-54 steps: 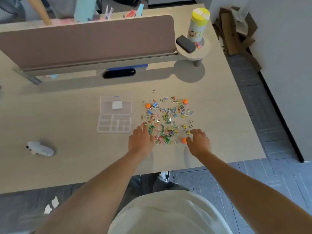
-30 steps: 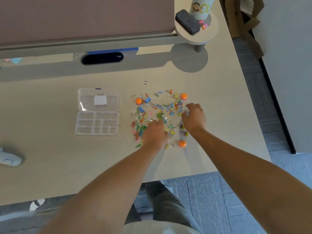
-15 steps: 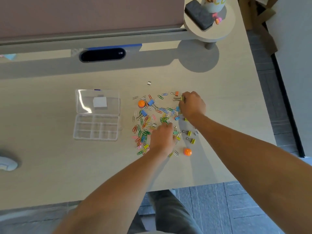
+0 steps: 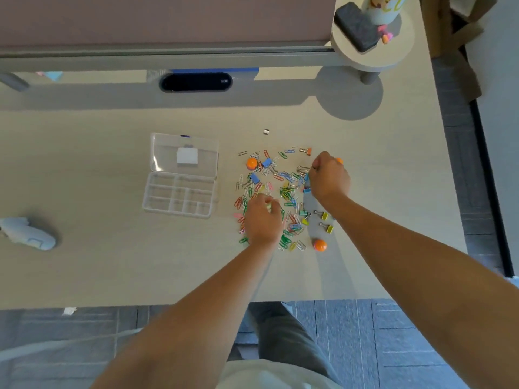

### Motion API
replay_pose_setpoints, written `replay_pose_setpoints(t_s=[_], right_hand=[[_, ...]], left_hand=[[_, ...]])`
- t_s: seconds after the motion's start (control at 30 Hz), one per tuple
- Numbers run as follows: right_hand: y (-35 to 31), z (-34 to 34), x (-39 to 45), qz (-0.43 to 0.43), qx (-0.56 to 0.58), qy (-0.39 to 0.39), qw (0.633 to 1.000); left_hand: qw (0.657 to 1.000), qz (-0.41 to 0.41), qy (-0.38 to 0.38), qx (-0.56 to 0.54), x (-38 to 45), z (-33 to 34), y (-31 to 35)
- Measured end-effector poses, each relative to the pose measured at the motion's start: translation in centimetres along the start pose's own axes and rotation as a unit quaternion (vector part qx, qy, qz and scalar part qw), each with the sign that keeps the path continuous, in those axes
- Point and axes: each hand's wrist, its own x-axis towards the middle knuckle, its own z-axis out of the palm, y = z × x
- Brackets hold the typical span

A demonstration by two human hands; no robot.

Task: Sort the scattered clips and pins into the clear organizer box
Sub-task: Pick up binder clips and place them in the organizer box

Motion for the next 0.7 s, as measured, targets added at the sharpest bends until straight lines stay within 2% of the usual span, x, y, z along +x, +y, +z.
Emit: replay_pose_setpoints(t_s=[0.17, 0.33, 0.53, 0.7], right_hand=[[-0.9, -0.7, -3.3, 0.051, 0.143, -0.045, 0.987], [-3.0, -0.4, -7.0, 0.067, 0.22, -0.069, 0.971], [-7.0, 3.1, -10.9, 0.069, 0.258, -0.124, 0.956], [-10.6, 5.7, -13.2, 0.076, 0.284, -0.126, 0.948]], left_hand=[[0.988, -0.12, 0.029, -0.089, -1.0, -2.5, -0.2], [0.98, -0.137, 0.076, -0.126, -2.5, -6.3, -1.8], [0.978, -0.126, 0.138, -0.098, -3.4, -10.9, -6.1], [0.98, -0.072, 0.171, -0.07, -3.2, -12.7, -9.7]])
